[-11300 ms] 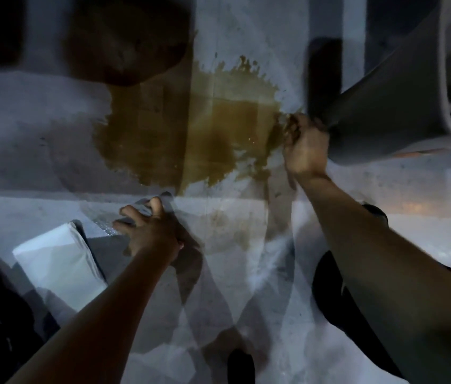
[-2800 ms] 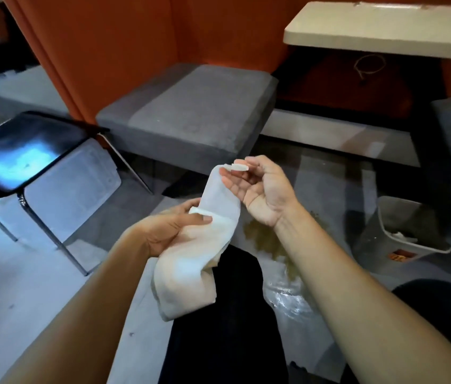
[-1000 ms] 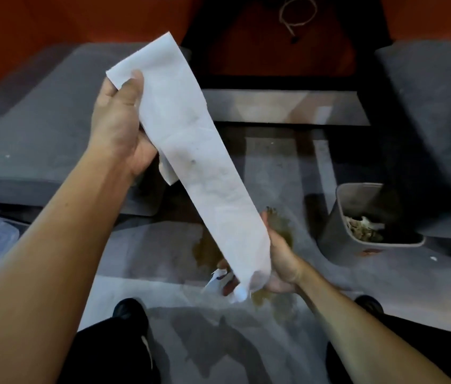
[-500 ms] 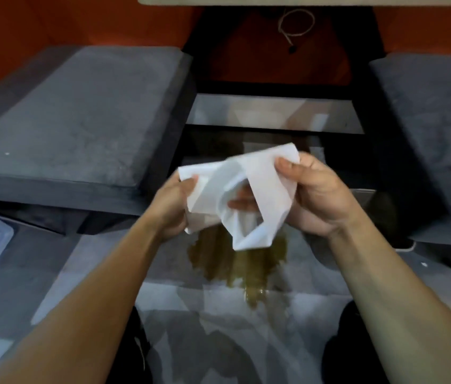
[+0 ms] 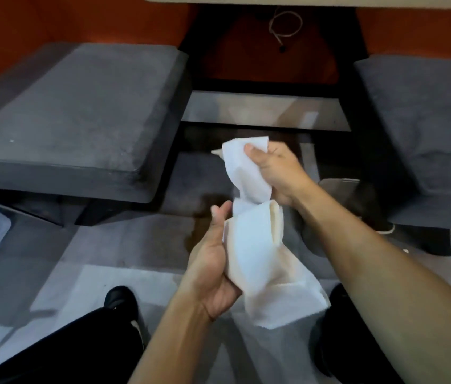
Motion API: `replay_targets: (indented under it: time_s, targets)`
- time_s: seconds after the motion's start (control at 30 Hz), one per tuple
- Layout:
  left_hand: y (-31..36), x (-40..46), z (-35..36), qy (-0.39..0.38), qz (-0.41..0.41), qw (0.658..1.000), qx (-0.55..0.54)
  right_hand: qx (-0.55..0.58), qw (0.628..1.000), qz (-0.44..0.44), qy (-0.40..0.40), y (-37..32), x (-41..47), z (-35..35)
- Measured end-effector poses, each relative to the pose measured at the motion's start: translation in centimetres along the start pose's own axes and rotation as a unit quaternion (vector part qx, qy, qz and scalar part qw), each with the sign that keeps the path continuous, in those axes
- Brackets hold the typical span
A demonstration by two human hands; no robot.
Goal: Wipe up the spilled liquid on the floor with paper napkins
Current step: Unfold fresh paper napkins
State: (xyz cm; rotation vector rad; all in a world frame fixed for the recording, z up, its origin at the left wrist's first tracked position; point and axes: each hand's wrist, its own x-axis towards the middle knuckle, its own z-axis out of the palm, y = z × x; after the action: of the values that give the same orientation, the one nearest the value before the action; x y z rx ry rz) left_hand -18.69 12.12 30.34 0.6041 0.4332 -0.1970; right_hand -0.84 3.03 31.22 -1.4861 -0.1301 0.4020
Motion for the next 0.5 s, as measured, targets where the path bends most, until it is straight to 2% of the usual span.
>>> replay_targets:
  time_s: [0.07, 0.2, 0.33, 0.43, 0.5]
  targets:
    - [-0.4, -0.7, 0.1, -0.008, 0.053, 0.998, 0.039, -0.017, 1.000, 0.017, 0.007, 1.9, -0.6, -0.4]
    - [1.1, -1.3, -0.9, 0.029, 0.146, 0.974, 0.172, -0.030, 0.998, 0.054, 0.024, 4.1, -0.7, -1.8]
    - [3.7, -0.7, -3.0, 0.043, 0.168, 0.925, 0.338, -0.177, 0.984, 0.031, -0.009, 5.1, -1.3, -3.2]
    - [5.5, -0.5, -3.4, 0.026, 0.182, 0.875, 0.448, -0.323, 0.945, -0.011, -0.059, 4.7, -2.1, -3.3]
    - [6.8, -0.9, -2.7, 0.009, 0.190, 0.850, 0.491, -0.446, 0.889, -0.050, -0.090, 4.9, -2.4, -3.4]
